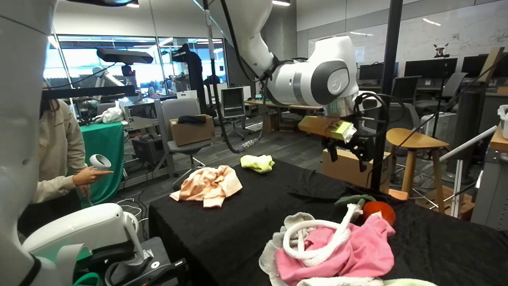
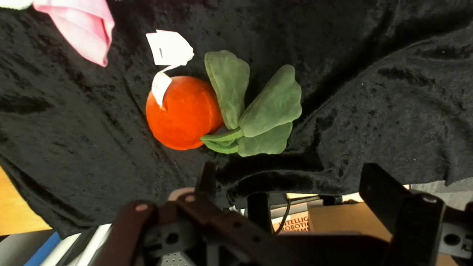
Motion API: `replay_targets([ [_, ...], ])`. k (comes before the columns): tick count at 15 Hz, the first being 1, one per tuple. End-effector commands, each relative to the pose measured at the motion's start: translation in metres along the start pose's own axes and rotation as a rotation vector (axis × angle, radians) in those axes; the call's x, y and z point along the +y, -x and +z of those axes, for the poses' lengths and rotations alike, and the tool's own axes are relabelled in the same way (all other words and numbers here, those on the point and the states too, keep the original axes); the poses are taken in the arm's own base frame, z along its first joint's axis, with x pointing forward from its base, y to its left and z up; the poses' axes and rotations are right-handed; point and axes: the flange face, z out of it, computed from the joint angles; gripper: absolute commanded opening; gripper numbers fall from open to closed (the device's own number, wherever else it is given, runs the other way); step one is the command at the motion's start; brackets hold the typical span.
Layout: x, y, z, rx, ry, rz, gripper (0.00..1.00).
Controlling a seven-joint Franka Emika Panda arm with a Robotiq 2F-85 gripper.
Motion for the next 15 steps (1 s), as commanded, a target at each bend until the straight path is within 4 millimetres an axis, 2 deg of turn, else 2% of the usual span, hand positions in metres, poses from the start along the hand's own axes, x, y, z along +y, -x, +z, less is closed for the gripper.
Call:
replay_targets([
  [1, 0.015, -0.021, 0.025, -0.053, -0.032, -0.021, 1.00],
  [7, 0.043, -0.030, 0.063, -0.121, -0.025, -0.048, 1.00],
  [15, 0.075, -0.039, 0.089, -0.179, -0.019, -0.048, 1.00],
])
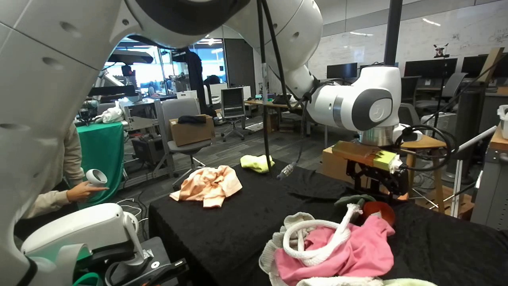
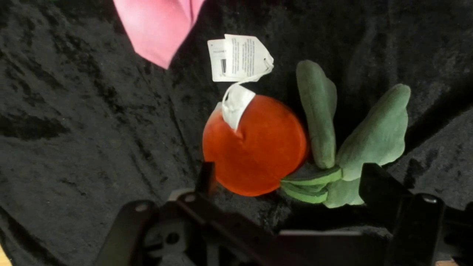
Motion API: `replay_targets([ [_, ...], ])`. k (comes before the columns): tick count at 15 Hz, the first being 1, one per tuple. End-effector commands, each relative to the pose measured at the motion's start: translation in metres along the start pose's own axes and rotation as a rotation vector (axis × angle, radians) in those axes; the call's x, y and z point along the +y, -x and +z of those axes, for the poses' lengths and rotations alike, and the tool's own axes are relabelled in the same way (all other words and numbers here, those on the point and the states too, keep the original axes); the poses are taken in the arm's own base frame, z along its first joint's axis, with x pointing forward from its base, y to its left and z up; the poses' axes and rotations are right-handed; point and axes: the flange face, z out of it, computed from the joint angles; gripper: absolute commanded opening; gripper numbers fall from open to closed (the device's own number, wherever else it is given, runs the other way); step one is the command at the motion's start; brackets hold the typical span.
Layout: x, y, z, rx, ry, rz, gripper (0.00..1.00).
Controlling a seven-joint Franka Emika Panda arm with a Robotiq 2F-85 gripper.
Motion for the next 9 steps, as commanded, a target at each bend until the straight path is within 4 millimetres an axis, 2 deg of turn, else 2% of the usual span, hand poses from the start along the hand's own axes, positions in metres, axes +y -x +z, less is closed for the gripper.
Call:
replay_targets([
  [1, 0.011, -0.012, 0.005, -0.019, -0.017, -0.005, 1.00],
  [9, 0.020, -0.007, 0.023, -0.088, -0.050, 0.007, 1.00],
])
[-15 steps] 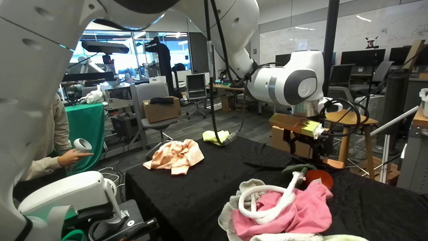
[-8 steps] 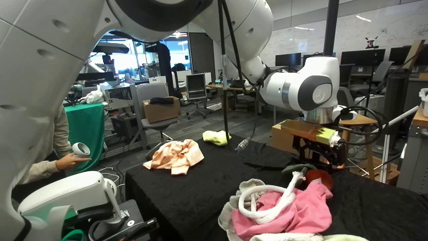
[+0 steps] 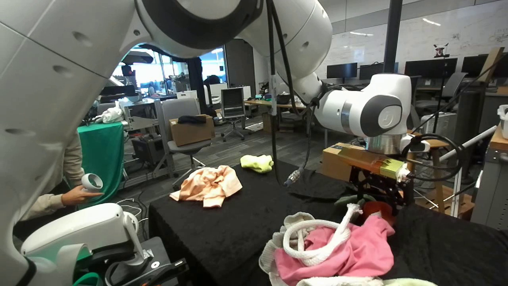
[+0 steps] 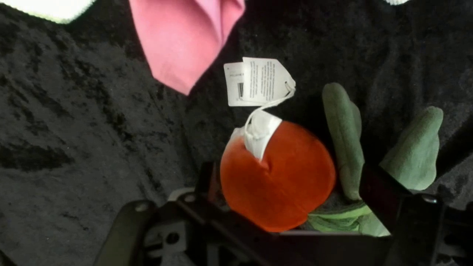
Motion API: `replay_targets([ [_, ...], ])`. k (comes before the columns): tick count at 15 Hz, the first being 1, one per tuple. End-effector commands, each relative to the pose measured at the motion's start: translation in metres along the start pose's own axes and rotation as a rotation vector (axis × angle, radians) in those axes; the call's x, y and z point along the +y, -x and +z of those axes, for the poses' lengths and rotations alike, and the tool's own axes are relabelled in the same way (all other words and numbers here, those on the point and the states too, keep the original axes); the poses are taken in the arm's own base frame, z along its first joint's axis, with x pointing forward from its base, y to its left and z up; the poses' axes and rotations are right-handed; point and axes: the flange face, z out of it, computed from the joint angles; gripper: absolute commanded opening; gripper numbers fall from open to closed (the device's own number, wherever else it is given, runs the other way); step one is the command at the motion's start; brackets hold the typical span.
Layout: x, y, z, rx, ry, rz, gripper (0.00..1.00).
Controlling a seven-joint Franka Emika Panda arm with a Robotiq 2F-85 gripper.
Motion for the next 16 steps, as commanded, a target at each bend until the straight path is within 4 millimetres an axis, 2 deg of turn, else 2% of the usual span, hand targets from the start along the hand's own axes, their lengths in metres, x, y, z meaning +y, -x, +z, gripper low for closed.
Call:
replay_targets([
  [1, 0.005, -0.007, 0.004, -0.014, -0.045, -0.007, 1.00],
  [11, 0.004, -0.016, 0.022, 0.001, -0.060, -0.071, 1.00],
  [12, 0.004, -0.016, 0.022, 0.003, -0.062, -0.075, 0.97],
  [13, 0.004, -0.016, 0.022, 0.003, -0.065, -0.078, 0.79],
  [15, 0.006, -0.016, 0.021, 0.006, -0.065, -0.082, 0.69],
  [16, 0.006, -0.016, 0.020, 0.008, -0.067, -0.084, 0.61],
])
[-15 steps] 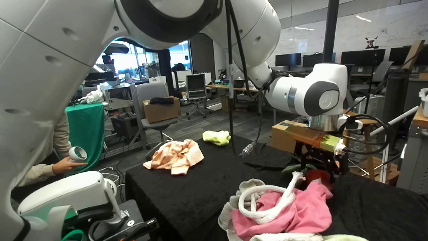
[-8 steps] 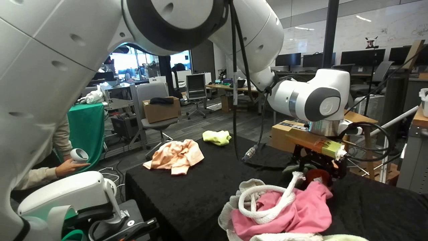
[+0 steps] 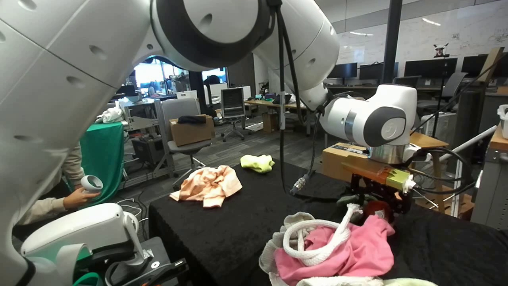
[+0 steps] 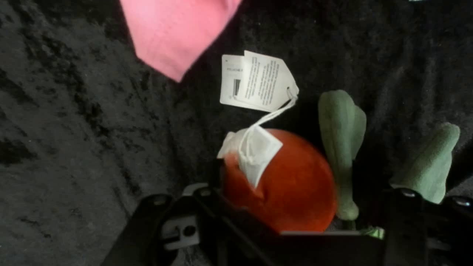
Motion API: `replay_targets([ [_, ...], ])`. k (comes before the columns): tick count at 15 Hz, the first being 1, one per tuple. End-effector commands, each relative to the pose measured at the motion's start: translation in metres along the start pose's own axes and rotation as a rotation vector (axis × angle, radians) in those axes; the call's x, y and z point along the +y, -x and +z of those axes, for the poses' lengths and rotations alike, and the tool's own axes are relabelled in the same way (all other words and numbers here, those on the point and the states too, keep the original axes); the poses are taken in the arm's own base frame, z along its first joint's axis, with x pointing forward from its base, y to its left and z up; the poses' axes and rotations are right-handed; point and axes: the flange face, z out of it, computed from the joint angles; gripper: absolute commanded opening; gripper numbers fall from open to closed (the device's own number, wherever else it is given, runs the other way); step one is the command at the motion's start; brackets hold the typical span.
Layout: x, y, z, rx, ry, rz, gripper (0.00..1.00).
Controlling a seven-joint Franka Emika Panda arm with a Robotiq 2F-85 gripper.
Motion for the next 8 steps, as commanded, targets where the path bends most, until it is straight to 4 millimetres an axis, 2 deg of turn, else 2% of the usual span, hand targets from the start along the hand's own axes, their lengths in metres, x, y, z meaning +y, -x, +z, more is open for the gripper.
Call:
replay_targets([
  [1, 0.004, -0.008, -0.005, 0.022, -0.023, -0.018, 0.50],
  [6, 0.001, -0.005, -0.014, 0.023, -0.027, -0.014, 0.12],
  [8, -0.002, -0.003, -0.018, 0.023, -0.030, -0.014, 0.04],
])
